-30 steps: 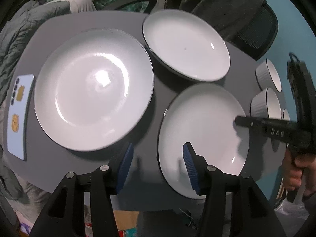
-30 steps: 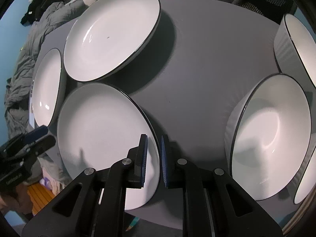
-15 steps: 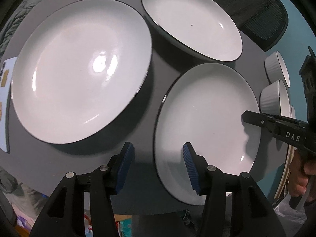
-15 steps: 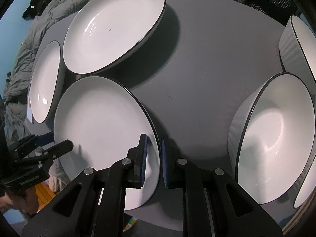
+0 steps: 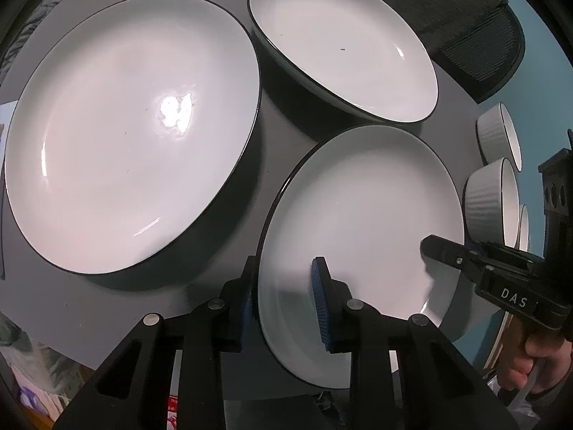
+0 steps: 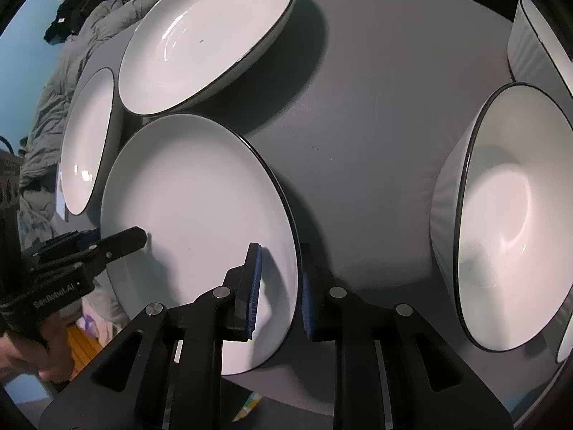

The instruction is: Organize plates and bowls

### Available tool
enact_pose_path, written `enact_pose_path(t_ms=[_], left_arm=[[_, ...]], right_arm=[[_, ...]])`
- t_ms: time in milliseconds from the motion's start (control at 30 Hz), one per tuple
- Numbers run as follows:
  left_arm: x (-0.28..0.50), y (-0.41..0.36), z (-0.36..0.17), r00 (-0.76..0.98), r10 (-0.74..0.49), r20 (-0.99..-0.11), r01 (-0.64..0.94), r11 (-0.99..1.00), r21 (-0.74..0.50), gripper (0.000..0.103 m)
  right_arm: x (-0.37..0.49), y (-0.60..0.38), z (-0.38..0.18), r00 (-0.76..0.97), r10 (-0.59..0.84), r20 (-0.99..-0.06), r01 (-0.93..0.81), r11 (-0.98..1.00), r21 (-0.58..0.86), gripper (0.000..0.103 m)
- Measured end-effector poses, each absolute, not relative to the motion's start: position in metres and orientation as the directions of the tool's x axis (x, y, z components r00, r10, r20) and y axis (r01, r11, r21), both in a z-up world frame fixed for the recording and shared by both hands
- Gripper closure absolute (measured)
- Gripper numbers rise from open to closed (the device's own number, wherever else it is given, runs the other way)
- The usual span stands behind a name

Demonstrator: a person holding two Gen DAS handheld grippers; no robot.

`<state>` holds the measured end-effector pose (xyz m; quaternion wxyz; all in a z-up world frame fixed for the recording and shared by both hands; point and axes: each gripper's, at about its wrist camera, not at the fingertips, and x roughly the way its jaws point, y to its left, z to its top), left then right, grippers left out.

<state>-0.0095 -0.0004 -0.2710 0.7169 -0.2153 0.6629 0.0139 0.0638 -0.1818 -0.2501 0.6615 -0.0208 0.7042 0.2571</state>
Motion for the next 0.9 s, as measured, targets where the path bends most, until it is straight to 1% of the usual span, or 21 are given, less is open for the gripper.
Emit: enact_pose_path(t_ms=[100,333,500,900], left_arm=[[-0.009,-0.001,-0.271,0.110,-0.250,-0.962,-0.297,0.915,-0.272,0.079],[-0.007,-0.005,-0.264,0.094,-0.268,-0.959,-0.302,0.910,-0.284,0.080],[-0.002,-0.005,-0.249,0.104,-0.283,-0.954,-0.313,0.901,-0.301,0.080],[0.047,0.017,-0.217,0.164,-0.245,-0.956,-0.308,0.907,-0.286,0.080]], right_arm=[[0.067,-0.185,-0.251,-0.127,0.324,-0.937,-0.351,0.869,0.348,0.085],[0.065,-0.191,-0.245,-0.125,0.323,-0.938,-0.354,0.869,0.346,0.086],[0.068,-0.200,-0.228,-0.109,0.335,-0.936,-0.339,0.872,0.352,0.087],[0.104,-0.190,-0.200,-0.048,0.349,-0.936,-0.358,0.869,0.343,0.088]])
